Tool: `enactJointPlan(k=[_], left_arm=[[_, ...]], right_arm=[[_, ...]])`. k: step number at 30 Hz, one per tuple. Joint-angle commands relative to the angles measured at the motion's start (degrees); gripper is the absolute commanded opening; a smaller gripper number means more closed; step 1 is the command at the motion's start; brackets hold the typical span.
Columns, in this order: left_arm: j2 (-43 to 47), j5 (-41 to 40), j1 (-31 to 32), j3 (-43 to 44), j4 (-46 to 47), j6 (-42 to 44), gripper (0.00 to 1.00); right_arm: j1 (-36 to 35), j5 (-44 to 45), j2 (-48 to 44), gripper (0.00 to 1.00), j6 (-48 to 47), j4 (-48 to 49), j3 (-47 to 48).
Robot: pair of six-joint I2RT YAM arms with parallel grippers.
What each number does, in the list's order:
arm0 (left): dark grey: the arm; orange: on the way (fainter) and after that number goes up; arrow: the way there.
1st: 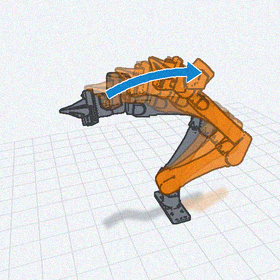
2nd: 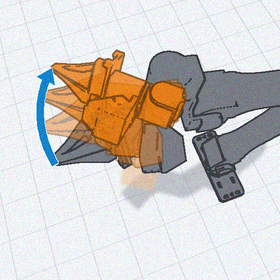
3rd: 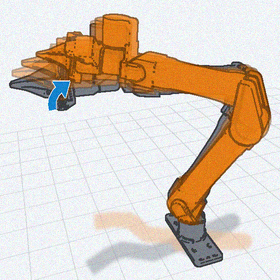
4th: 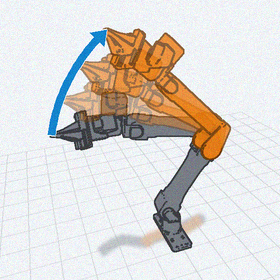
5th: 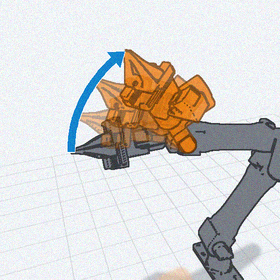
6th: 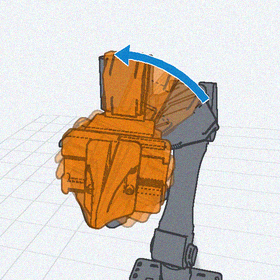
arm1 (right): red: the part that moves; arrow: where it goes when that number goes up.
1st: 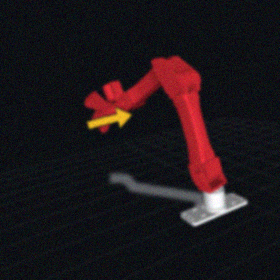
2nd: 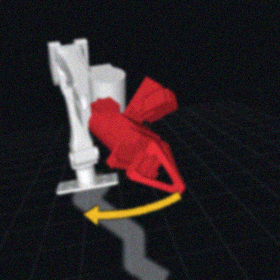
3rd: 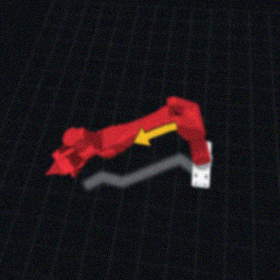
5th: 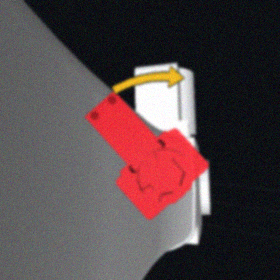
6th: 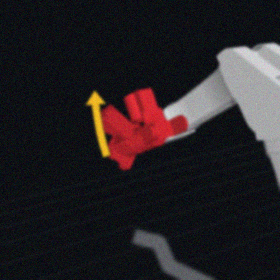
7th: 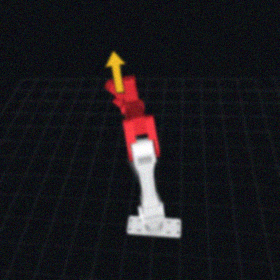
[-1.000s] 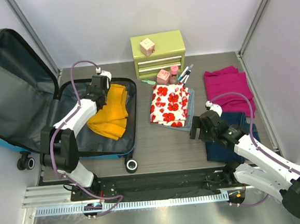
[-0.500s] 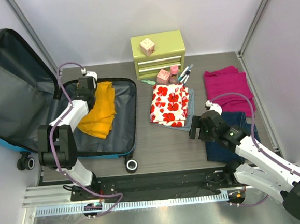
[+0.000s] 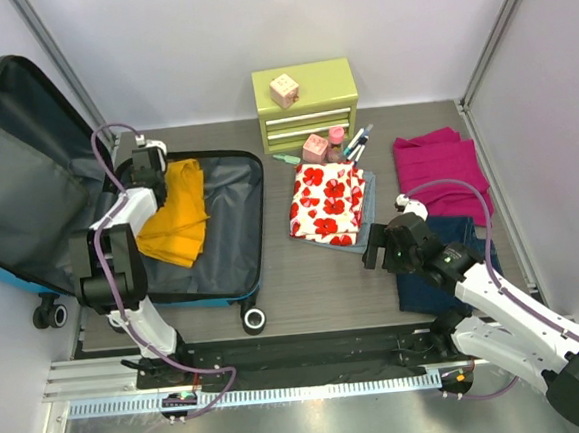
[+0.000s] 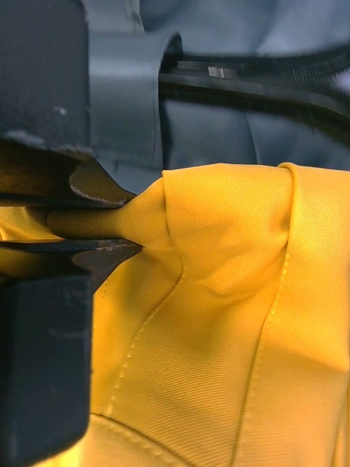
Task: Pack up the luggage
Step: Place the clothes in the luggage.
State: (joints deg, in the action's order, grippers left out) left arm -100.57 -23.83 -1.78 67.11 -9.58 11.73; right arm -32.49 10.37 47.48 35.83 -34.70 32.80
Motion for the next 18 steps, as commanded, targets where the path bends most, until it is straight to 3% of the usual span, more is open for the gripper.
enactJointPlan(k=[1, 5, 7, 8, 11, 14, 18], left_arm=[[1.0, 0.0, -5.4, 2.4, 2.4, -1.4, 0.00], [-0.3, 2.2, -6.0, 3.6, 1.2, -1.9, 0.00], [-2.2, 2.4, -6.0, 5.8, -0.9, -2.3, 0.13], [-2.6, 2.4, -6.0, 6.4, -1.3, -2.4, 0.36], [-3.0, 1.5, -6.1, 7.9, -2.4, -4.2, 0.89], [-0.4, -1.5, -6.0, 8.3, -1.8, -6.3, 1.00], [4.1, -3.1, -6.0, 8.0, -1.9, -9.9, 1.00]], right_arm=[[0.1, -0.4, -0.9, 0.93, -1.2, 1.9, 0.0], [0.1, -0.6, -0.7, 0.93, -1.2, 2.0, 0.1], [0.1, -0.7, -0.6, 0.93, -1.3, 2.0, 0.0], [0.1, -0.8, -0.7, 0.93, -1.3, 1.9, 0.0], [0.1, -0.7, -0.6, 0.93, -1.4, 1.9, 0.0], [0.1, -0.8, -0.2, 0.93, -1.6, 2.0, 0.1], [0.1, -1.0, -0.5, 0.93, -1.5, 2.0, 0.1]])
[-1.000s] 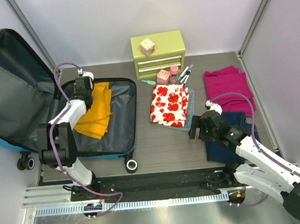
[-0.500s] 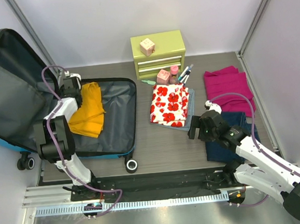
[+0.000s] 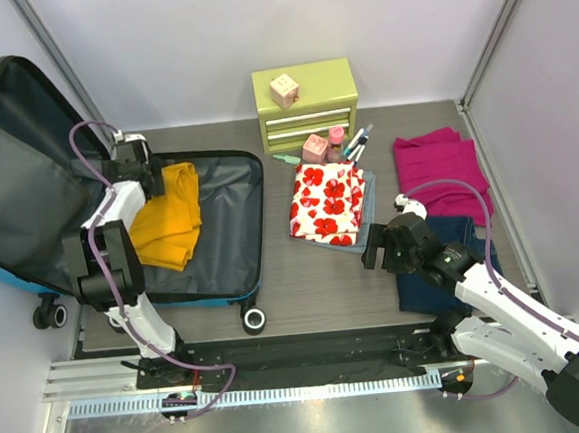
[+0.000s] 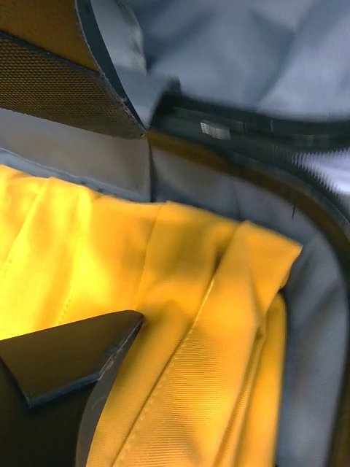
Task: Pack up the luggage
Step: Place the clothes in the luggage, then pick up the clothes at the center of the board.
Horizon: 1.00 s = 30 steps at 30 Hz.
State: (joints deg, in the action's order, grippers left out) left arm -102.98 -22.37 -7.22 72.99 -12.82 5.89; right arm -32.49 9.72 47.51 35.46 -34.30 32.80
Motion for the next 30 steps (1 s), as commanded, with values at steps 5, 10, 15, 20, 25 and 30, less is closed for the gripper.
enactJointPlan(k=[5, 10, 15, 20, 25, 30], left_arm=[[13.1, -2.2, -0.4, -0.2, 1.5, -7.9, 1.00], [16.8, 1.3, 2.0, -5.1, 4.4, -10.1, 1.00], [13.1, 2.0, 4.8, -2.6, 3.4, -11.2, 1.00], [8.4, 5.0, 5.5, -1.8, 3.8, -14.7, 1.00], [2.7, 7.4, 6.1, -1.5, 4.8, -15.3, 1.00], [0.2, 6.5, 6.5, -2.9, 4.7, -13.0, 1.00]], right_arm=[[0.1, -0.4, -1.2, 0.93, -1.1, 1.5, 0.2], [0.1, -0.4, -1.6, 0.93, -1.0, 1.5, 0.2], [0.1, -0.5, -1.6, 0.93, -0.7, 1.5, 0.4], [0.1, -0.5, -0.8, 0.93, -0.5, 1.5, 1.4], [0.1, -0.7, -0.6, 0.93, -0.4, 1.5, 2.0], [0.1, -0.8, 0.0, 0.93, 0.0, 1.5, 2.3]])
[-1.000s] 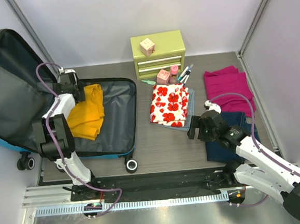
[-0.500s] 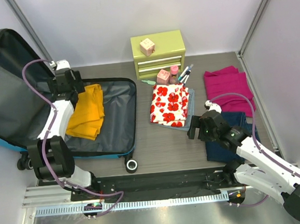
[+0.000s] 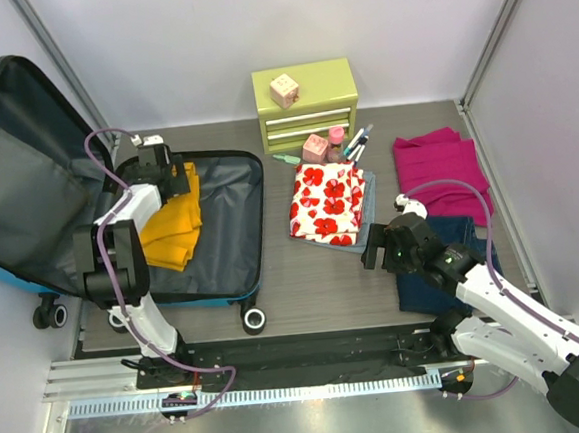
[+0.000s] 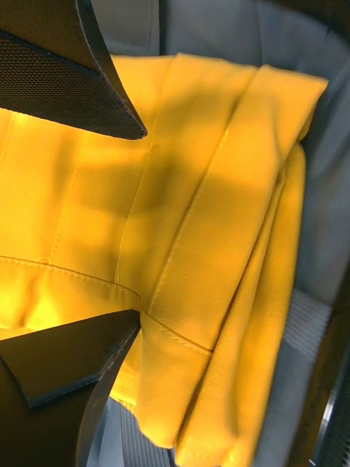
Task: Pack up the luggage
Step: Pick up the clothes at the center of the board.
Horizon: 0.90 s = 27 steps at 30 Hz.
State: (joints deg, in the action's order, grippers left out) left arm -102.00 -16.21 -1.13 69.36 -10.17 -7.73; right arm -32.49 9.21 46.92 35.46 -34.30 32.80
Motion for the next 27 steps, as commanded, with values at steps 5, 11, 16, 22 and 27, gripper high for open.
enactJointPlan(k=[5, 11, 16, 22, 27], left_arm=[[1.3, -0.9, 0.4, 0.6, 0.9, 0.2, 1.00], [10.7, -3.4, 0.5, 0.2, -4.1, -7.6, 1.00], [22.4, -4.8, 3.9, -3.5, -6.3, -11.1, 1.00], [29.7, -4.5, 10.9, -8.1, -8.7, -10.4, 1.00], [30.0, -3.9, 15.0, -7.8, -10.0, -10.7, 1.00]], right_arm=[[0.1, -0.6, 1.6, 0.93, -0.5, 1.5, 3.4], [0.1, 1.1, 2.5, 0.93, -0.2, 0.9, 6.9], [0.1, 0.5, 4.3, 0.93, -0.2, 0.6, 10.7], [1.0, 0.6, 9.7, 0.95, -0.7, 1.3, 15.2], [3.4, -2.0, 16.8, 0.95, -1.2, 3.3, 18.3]])
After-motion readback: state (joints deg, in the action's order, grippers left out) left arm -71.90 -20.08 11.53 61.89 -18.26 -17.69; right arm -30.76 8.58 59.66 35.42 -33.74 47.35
